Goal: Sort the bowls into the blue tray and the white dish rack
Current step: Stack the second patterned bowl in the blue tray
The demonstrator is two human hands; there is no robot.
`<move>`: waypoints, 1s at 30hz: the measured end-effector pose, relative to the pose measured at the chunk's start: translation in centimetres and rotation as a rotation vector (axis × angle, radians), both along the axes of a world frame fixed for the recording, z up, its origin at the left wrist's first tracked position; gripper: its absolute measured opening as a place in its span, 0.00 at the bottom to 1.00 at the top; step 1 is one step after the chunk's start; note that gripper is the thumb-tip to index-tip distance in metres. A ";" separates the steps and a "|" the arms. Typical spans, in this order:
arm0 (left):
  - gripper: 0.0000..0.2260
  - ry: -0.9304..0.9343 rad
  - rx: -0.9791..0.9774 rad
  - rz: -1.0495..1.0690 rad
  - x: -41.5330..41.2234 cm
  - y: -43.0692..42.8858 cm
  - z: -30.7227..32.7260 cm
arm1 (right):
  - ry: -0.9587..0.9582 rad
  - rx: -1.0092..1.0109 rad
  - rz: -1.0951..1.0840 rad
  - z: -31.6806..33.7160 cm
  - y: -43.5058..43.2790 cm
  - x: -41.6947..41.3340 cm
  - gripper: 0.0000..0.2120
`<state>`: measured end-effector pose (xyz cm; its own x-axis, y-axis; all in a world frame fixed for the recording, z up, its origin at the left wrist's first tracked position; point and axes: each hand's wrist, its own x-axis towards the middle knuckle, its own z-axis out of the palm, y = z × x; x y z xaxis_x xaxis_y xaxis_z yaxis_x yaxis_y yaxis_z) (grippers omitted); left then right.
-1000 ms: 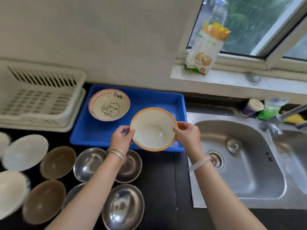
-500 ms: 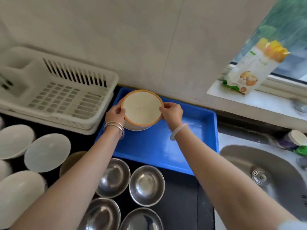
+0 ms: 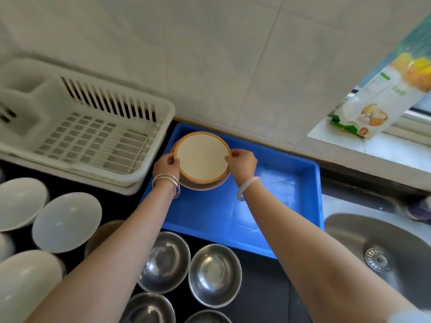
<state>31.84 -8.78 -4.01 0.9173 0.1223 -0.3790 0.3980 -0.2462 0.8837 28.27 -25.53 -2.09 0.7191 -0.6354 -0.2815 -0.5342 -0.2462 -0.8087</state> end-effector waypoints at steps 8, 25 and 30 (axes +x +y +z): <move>0.13 -0.006 0.057 -0.002 0.2 0.0 -0.4 | -0.058 -0.007 0.016 -0.5 0.5 -0.6 0.08; 0.15 -0.008 -0.077 -0.069 -10.2 2.8 2.3 | -0.154 0.020 0.144 3.4 0.9 -9.3 0.12; 0.14 -0.013 -0.063 -0.122 -17.0 3.9 3.6 | -0.144 0.111 0.183 3.1 2.0 -15.3 0.10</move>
